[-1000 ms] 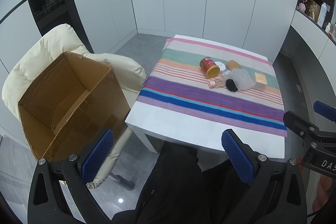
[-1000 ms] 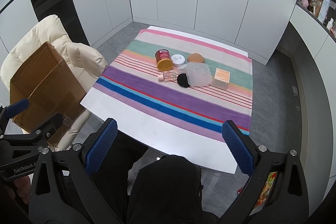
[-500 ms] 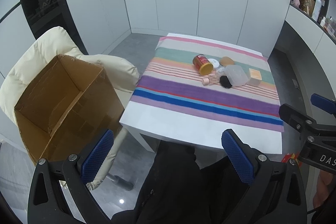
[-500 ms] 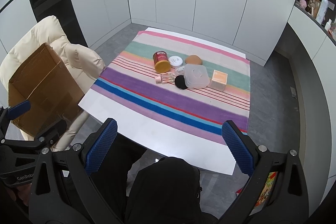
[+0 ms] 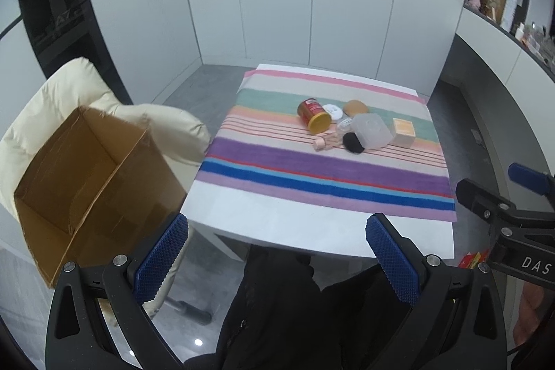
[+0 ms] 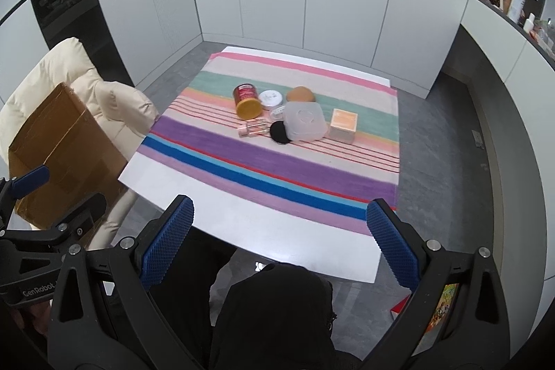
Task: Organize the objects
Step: 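Reach the left tool to the glass bottle while the right tool reaches the peach box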
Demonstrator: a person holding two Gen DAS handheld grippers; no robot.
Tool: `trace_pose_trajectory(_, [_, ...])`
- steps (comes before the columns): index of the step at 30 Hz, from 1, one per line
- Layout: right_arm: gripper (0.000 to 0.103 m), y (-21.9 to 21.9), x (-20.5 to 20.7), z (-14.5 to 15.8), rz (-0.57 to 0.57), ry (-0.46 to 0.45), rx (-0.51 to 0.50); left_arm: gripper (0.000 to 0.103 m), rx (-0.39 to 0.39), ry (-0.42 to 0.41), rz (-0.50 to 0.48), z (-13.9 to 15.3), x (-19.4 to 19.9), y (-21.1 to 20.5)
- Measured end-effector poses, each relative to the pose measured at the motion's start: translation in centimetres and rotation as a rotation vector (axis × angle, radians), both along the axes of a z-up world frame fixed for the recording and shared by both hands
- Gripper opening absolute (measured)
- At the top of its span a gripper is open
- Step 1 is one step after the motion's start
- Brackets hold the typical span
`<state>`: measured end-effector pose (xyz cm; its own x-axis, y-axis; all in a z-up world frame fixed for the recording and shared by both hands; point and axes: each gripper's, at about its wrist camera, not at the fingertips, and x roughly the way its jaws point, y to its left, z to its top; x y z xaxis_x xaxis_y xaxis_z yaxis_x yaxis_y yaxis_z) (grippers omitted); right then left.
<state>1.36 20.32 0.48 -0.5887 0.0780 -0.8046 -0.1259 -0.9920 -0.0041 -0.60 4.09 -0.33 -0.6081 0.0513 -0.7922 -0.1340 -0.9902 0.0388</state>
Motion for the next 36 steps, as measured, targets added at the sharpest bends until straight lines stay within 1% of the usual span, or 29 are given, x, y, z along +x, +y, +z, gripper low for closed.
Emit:
trace_pose_trajectory(2, [0.101,0.4,0.1,0.1,-0.010,0.011,0.014,0.103,-0.015,-0.006,-0.017,-0.2,-0.4,0.8])
trace_pose_trajectory(5, [0.101,1.2,0.2,0.3,-0.029,0.035,0.039,0.103,0.000,-0.033,-0.068,-0.7,-1.0,2.1])
trace_pose_trajectory(8, [0.101,2.2,-0.4,0.4,-0.040,0.051,0.018,0.103,-0.005,-0.044,-0.071,-1.1,-1.5,2.8])
trace_pose_trajectory(11, [0.101,3.3,-1.5,0.3,-0.057,0.058,0.002,0.103,0.022,-0.082,-0.067,-2.0,-2.7,3.2])
trace_pose_trajectory(13, [0.101,3.8,-2.4,-0.2,-0.057,0.045,-0.015,0.103,0.054,-0.092,-0.062,-2.5,-3.7,3.4])
trace_pose_trajectory(15, [0.101,4.4,-3.4,-1.0,-0.053,0.021,-0.026,0.103,0.062,-0.092,-0.052,-2.7,-4.8,3.6])
trace_pose_trajectory(19, [0.101,5.9,-5.1,-2.0,-0.082,0.012,-0.023,0.103,0.029,-0.075,-0.058,-3.3,-7.4,4.8])
trace_pose_trajectory(23, [0.101,7.6,-6.9,-3.0,-0.099,0.005,-0.047,0.103,0.019,-0.098,-0.071,-4.7,-10.1,6.0])
trace_pose_trajectory(26, [0.101,8.2,-8.3,-3.8,-0.105,0.000,-0.030,0.103,0.012,-0.102,-0.077,-5.6,-11.5,6.6])
trace_pose_trajectory(28, [0.101,8.7,-9.4,-4.8,-0.104,-0.007,-0.025,0.103,-0.002,-0.107,-0.082,-6.4,-12.6,7.2])
trace_pose_trajectory(32, [0.101,9.6,-11.8,-7.8,-0.106,-0.068,-0.024,0.102,-0.025,-0.131,-0.096,-8.5,-15.1,8.3])
trace_pose_trajectory(36, [0.101,10.1,-13.6,-9.8,-0.086,-0.088,0.012,0.101,-0.043,-0.140,-0.115,-10.7,-17.5,9.1])
